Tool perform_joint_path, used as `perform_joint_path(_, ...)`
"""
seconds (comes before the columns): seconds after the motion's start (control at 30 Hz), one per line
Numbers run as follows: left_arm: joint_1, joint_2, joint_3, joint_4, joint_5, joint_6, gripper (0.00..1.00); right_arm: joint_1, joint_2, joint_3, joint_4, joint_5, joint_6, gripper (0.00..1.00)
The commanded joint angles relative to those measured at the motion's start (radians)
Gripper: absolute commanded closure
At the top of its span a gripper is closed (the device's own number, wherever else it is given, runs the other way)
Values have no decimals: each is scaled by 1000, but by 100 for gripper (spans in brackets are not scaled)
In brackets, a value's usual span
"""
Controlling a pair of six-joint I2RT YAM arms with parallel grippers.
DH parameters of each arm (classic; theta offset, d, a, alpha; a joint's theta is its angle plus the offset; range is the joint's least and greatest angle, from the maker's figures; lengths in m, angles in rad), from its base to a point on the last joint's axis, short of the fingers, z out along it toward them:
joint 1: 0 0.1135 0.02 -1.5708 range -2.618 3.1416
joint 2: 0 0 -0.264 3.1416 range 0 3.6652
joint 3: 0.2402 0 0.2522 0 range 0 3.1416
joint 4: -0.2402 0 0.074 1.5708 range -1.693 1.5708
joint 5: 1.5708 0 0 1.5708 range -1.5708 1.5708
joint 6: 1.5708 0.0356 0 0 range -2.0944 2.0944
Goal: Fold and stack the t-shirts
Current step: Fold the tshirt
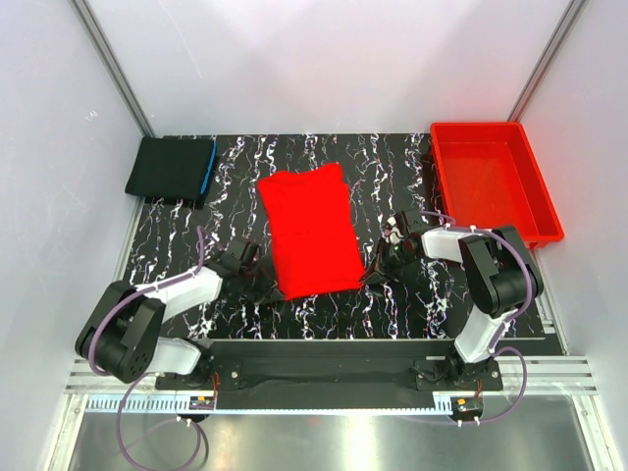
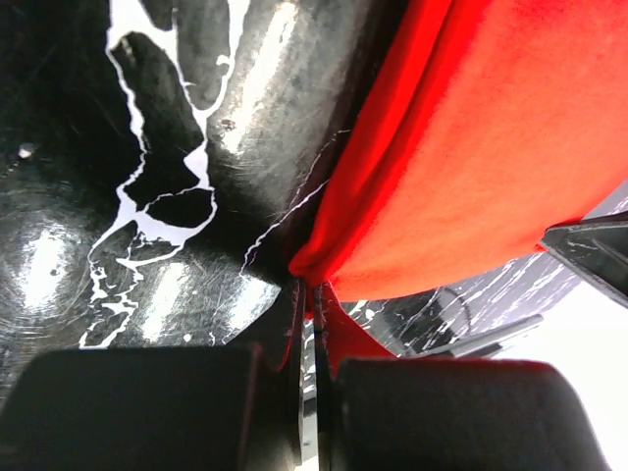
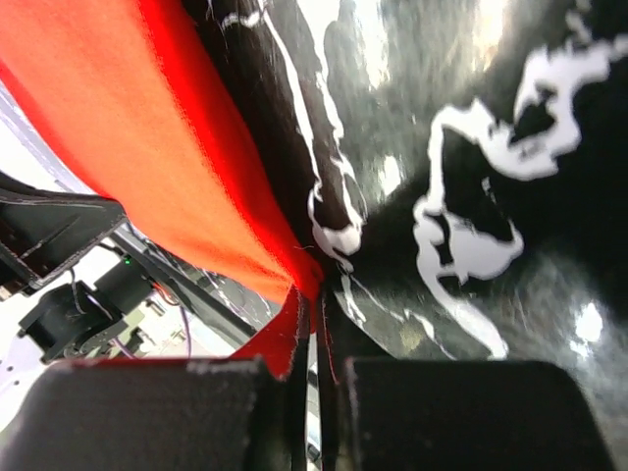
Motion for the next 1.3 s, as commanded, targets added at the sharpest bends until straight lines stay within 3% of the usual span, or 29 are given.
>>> perform_joint_path(0.0, -25, -45, 4, -103, -139, 80, 100, 8, -68, -4, -84, 52, -39, 100)
perform_joint_path(0.37, -238, -404, -16, -451, -191, -35, 100, 123, -493, -160, -289, 12, 87, 100)
perform_joint_path(0.53, -253, -477, 141, -618, -235, -9, 100, 137, -605, -126, -371, 32, 118, 100)
perform_joint_path(0.57, -249, -462, 231, -631, -251, 25, 100, 137, -597, -73, -380, 34, 119, 100)
perform_joint_path(0.63, -215, -354, 401, -689, -292, 103, 100, 133, -518, 66, -425, 67, 81, 100)
perform_joint_path(0.67, -194, -308, 402, -689, -294, 103, 100, 127, -476, 120, -444, 78, 64, 100)
perform_joint_path(0.77, -96, -82, 683, -711, -298, 268, 100, 75, -314, 321, -481, 95, 6, 100)
perform_joint_path(0.97, 76, 322, 1047, -700, -210, 446, 100, -21, 39, 720, -518, 41, -62, 100)
perform_joint_path(1.17, 158, 637, 1397, -650, -96, 557, 100, -84, 363, 1065, -573, 2, -112, 100)
perform_joint_path(1.23, 168, 743, 1442, -619, -61, 565, 94, -113, 447, 1134, -558, -18, -88, 100)
perform_joint_path(1.27, 182, 785, 1519, -625, -53, 565, 86, -119, 476, 1157, -555, -23, -85, 100)
